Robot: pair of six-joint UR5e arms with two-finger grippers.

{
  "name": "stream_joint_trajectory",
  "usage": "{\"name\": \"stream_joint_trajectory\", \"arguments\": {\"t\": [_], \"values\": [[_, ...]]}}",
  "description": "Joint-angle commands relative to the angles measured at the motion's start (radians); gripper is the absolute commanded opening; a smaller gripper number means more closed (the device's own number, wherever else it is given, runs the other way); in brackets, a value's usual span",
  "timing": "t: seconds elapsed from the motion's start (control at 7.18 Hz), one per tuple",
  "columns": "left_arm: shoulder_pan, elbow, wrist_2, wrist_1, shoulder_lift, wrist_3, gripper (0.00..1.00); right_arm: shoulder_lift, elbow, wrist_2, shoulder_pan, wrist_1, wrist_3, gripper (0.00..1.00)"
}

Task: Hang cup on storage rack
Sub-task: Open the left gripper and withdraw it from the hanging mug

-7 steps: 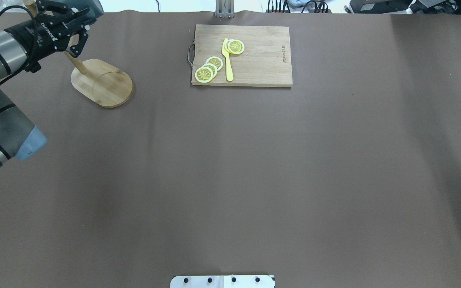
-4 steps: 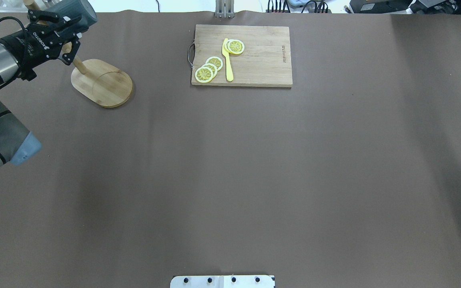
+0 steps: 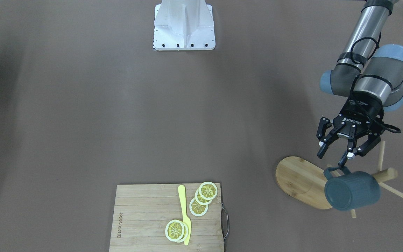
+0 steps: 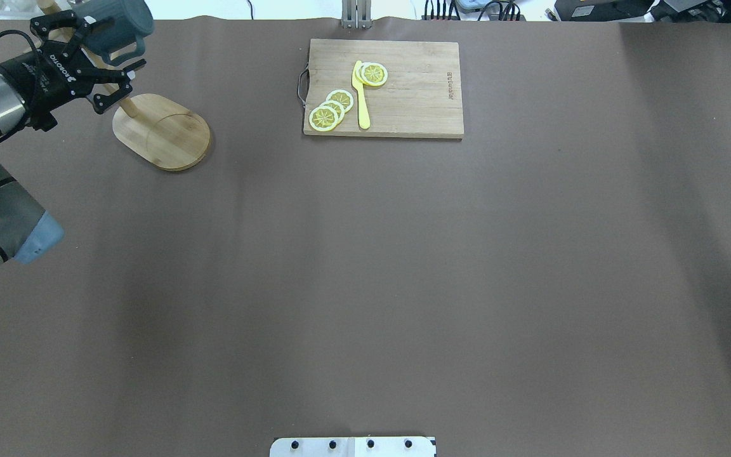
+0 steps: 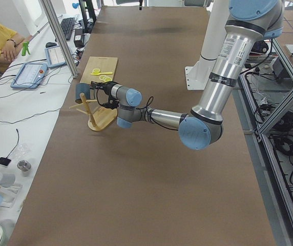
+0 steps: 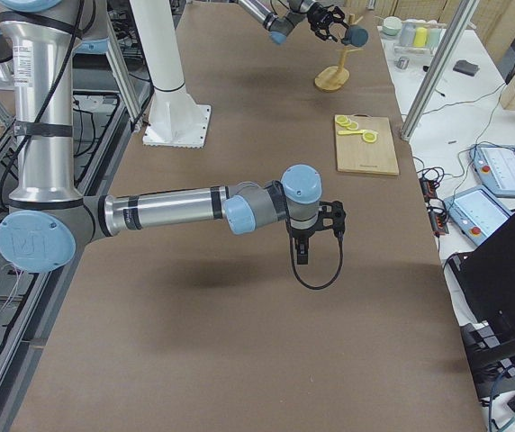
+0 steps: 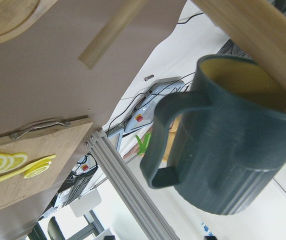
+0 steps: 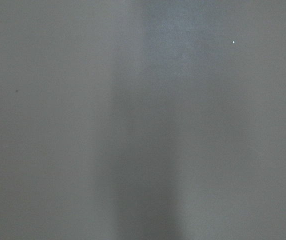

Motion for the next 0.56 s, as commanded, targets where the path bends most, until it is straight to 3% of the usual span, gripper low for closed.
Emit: {"name": "stream_joint_trajectory", "arguments": {"t": [0.0,0.14,0.42], "values": [[-0.026,-0.046,-0.07,-0.086,0.101,0.004,0.99,0.001,0.0,-0.005,0.0,0.0,0.0,1.0],[-0.079,-0.068,-0.14,-0.139,0.17,0.028,0.99,0.001,0.0,-0.005,0.0,0.0,0.0,1.0],[-0.19,-0.125,-0.307,-0.144,0.263,0.271,0.99,0.005,0.001,-0.003,0.0,0.0,0.0,1.0]]}}
